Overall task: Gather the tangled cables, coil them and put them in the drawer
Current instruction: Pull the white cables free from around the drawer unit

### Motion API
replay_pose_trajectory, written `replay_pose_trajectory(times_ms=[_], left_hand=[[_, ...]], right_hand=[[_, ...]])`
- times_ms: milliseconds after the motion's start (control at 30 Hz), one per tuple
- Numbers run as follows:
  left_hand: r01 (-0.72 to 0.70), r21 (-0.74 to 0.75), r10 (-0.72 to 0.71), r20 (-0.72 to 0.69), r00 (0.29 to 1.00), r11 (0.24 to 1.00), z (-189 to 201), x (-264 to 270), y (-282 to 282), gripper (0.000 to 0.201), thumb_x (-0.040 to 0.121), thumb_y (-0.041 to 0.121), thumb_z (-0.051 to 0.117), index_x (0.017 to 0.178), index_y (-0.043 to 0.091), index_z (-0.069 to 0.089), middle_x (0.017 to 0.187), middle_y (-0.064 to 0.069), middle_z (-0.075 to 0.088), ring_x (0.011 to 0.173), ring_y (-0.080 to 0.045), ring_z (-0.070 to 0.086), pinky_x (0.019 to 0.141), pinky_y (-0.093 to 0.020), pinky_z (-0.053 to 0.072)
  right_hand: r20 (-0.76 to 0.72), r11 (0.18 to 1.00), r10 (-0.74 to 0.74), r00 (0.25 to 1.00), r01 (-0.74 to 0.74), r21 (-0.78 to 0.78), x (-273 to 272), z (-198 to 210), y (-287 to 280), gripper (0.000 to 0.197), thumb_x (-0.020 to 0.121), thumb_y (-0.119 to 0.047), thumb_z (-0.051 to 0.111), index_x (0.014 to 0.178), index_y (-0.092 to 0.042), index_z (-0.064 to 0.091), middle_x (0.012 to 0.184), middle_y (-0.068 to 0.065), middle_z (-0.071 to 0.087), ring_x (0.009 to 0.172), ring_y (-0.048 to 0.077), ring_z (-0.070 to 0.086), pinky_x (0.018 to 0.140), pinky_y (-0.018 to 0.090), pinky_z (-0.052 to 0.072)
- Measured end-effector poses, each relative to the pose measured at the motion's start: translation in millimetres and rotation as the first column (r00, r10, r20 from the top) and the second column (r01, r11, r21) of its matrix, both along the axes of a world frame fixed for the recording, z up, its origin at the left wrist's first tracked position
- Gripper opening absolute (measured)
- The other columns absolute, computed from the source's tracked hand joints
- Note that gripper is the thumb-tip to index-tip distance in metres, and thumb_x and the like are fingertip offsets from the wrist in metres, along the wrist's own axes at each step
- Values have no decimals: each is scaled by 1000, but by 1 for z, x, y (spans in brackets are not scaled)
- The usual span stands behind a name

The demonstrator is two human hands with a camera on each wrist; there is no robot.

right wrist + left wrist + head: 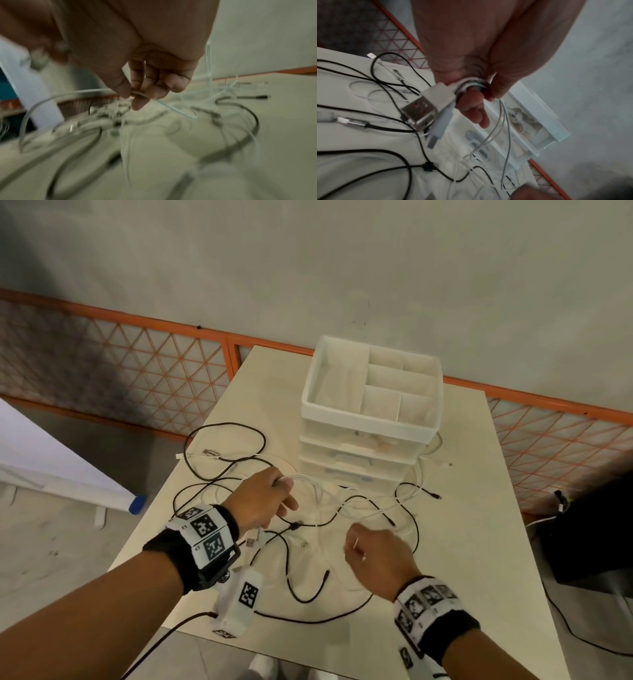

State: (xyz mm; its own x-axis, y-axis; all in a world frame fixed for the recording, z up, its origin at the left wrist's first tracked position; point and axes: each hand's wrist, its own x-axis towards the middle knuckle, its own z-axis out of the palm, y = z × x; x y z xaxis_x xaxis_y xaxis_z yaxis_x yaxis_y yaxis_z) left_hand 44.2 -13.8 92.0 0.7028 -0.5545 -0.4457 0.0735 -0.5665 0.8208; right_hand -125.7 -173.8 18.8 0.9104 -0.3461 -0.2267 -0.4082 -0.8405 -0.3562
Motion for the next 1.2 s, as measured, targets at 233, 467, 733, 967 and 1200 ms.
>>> replay_pose_trajectory(times_ms=[233, 467, 733, 967, 1200], left_hand=[[102, -155, -114, -72, 991, 983, 0, 17, 7, 28, 103, 32, 44, 89, 7, 50, 69, -11, 71, 55, -15, 65, 40, -24, 28], [53, -200, -66, -60, 996, 978, -11, 42, 11, 27, 103, 29, 44, 85, 9, 48, 58, -1, 46, 54, -16, 53, 42, -26, 33], [-104, -610, -52, -233, 971, 785, 74, 62, -12, 21, 102, 21, 46, 82, 17, 51, 55, 4, 36, 44, -11, 36, 34, -17, 21], [-102, -482, 45, -128, 991, 870, 66, 54, -29, 21, 104, 20, 42, 87, 10, 50, 60, 0, 42, 44, -13, 52, 31, -15, 21], [-152, -392, 146, -46, 988, 907, 59, 41, -39, 23, 104, 23, 41, 91, 8, 52, 65, -2, 43, 46, -15, 60, 30, -16, 22]], right_hand=[[621, 950, -309, 720, 258, 175, 40, 114, -28, 8, 95, -28, 61, 88, -24, 62, 49, 0, 56, 44, 16, 51, 52, 30, 46], [715, 750, -610, 342, 542, 380, 37, 143, -68, 7, 97, -29, 58, 95, -24, 62, 61, 0, 61, 51, 18, 52, 53, 29, 42], [72, 607, -794, 604, 795, 22, -15, 32, -102, 26, 98, -33, 54, 108, -20, 74, 117, 13, 70, 111, 36, 61, 89, 32, 46], [409, 610, -789, 458, 658, 441, -1, 108, -122, 25, 98, -40, 49, 83, -26, 65, 86, 5, 72, 70, 26, 66, 71, 42, 57], [582, 661, -727, 364, 600, 451, 5, 162, -138, 30, 99, -44, 44, 99, -20, 63, 81, 11, 71, 61, 20, 65, 71, 41, 56]])
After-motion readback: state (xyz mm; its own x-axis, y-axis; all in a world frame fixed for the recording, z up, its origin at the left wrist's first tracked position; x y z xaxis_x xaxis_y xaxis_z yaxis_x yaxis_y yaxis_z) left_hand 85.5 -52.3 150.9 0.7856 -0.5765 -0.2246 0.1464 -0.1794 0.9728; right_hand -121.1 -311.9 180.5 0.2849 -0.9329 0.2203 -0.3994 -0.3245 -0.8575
